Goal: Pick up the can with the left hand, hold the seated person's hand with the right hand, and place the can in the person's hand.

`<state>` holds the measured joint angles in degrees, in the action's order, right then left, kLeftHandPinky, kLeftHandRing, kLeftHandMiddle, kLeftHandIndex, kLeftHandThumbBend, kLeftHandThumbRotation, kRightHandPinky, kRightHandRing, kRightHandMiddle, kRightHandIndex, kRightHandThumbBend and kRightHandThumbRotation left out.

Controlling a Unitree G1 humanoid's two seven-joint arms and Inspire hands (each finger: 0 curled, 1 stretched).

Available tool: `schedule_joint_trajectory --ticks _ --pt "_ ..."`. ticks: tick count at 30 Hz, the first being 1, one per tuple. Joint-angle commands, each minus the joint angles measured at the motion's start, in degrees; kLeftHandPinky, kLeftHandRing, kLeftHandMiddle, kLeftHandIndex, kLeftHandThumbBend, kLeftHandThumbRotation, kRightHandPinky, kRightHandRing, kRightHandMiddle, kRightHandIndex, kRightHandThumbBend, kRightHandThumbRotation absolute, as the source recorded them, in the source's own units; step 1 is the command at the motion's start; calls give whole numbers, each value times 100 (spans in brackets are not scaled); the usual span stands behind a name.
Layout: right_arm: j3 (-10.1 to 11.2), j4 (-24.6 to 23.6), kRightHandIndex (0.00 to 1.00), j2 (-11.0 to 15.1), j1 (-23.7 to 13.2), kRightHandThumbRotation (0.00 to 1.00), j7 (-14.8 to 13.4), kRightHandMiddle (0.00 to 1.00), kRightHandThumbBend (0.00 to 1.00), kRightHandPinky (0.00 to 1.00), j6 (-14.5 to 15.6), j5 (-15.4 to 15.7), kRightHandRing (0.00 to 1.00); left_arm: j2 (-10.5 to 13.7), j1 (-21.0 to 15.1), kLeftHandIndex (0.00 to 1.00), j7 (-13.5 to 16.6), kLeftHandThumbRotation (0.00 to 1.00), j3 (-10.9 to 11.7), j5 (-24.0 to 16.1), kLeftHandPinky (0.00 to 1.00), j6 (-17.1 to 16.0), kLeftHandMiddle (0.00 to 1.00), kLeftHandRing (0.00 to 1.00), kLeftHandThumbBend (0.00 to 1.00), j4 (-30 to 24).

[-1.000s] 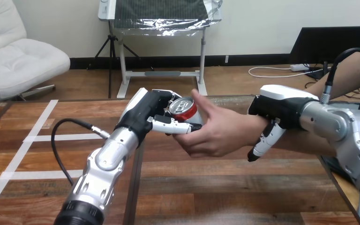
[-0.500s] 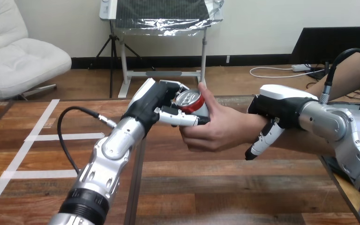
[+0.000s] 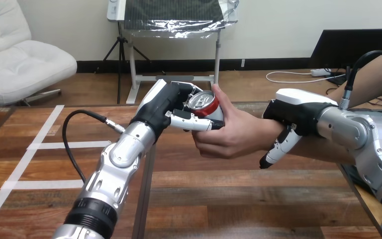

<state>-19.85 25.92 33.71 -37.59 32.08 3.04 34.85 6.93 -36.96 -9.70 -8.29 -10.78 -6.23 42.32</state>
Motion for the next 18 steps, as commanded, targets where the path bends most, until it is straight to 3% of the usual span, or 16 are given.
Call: schedule_joint_trajectory --ticks 1,18 --pt "26 -228 37 -277 -284 18 -58 36 83 24 -49 -165 30 -363 -762 43 19 0 -135 -14 28 -263 40 34 65 -69" --pt "77 -227 34 -263 -242 17 -65 35 83 25 -57 -239 30 -295 -744 43 -37 0 -107 5 26 -325 39 32 65 -165"
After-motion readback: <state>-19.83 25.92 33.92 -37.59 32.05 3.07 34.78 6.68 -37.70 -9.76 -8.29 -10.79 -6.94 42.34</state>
